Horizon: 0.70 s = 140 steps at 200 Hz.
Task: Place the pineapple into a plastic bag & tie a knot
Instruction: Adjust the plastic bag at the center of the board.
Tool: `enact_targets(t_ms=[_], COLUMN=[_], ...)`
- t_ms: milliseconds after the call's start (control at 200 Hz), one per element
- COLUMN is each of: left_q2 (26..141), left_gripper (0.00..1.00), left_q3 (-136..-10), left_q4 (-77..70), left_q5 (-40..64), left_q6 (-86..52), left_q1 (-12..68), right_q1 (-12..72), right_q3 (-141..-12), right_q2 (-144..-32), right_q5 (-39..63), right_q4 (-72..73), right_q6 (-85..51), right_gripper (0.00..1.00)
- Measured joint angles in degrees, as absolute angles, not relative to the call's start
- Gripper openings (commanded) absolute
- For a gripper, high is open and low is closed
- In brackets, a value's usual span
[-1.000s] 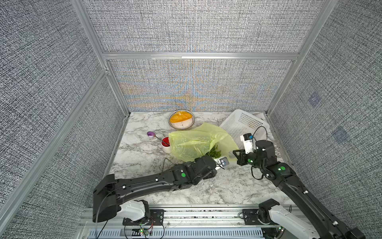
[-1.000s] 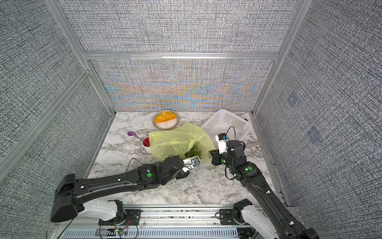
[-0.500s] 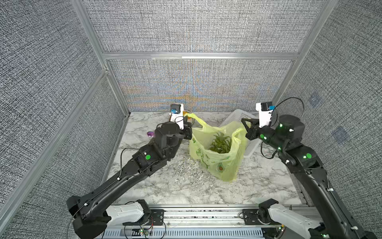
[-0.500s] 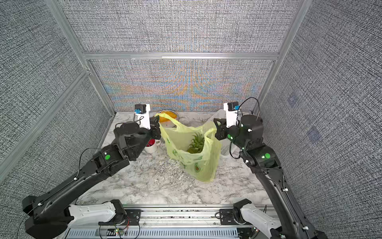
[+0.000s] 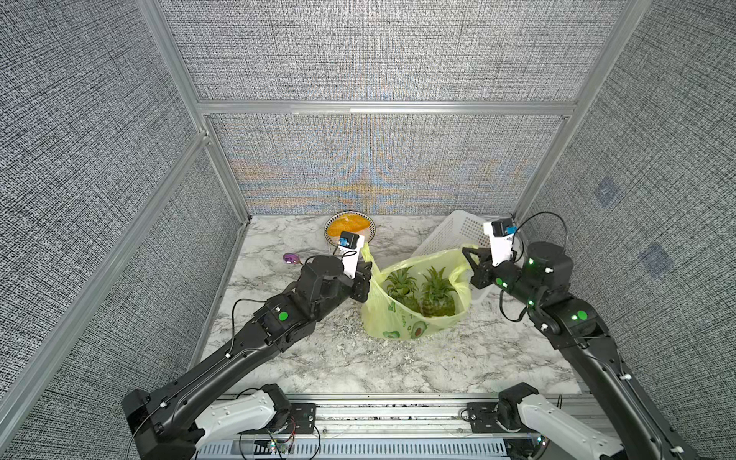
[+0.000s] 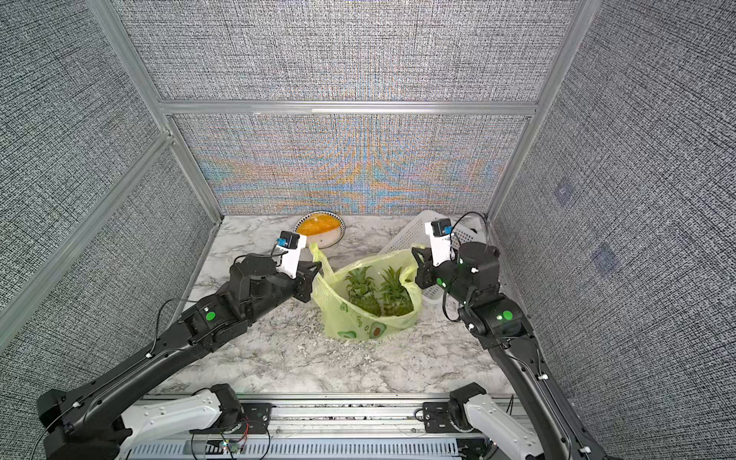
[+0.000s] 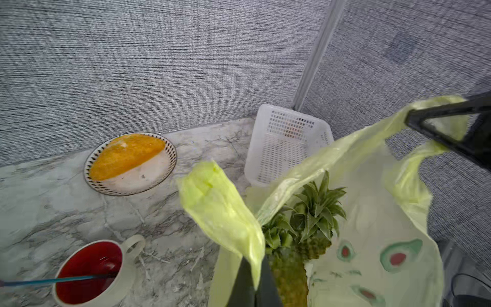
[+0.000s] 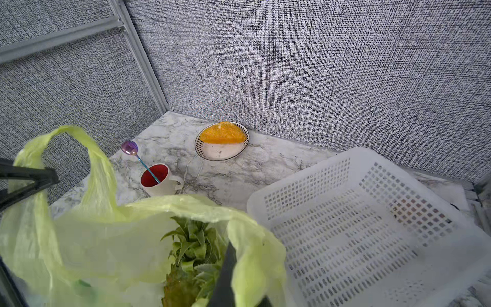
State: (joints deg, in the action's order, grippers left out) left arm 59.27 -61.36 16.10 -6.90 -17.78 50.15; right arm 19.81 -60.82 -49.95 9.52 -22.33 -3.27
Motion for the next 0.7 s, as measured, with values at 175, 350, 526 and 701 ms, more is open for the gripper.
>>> enact_targets(t_ms=[175, 350, 526, 701], left_q2=[58.54, 61.91, 65.04, 66.63], left_gripper=[0.00, 0.00, 0.00, 0.00], left_q3=[-59.53, -62.59, -64.60, -65.23], left_q4=[9.47, 6.68, 4.95, 4.03], left_q5=[1.96, 9.52, 16.21, 20.34], left_q6=[-15.11, -11.99, -9.34, -6.46], left_q1=[50.15, 50.15, 50.15, 50.19], right_q1=[19.70, 19.59, 19.62, 19.75], right_q3=[-61.01, -71.07, -83.40, -89.08], right_q2=[-49.71, -52.71, -56.05, -57.10], right_q5=[8.82, 3.33, -2.22, 3.38], right_q4=[-24.43, -28.32, -33.87, -37.30], right_q6=[-0.12, 2.90, 8.69, 16.10], right_gripper=[0.19, 0.72, 0.80, 0.72])
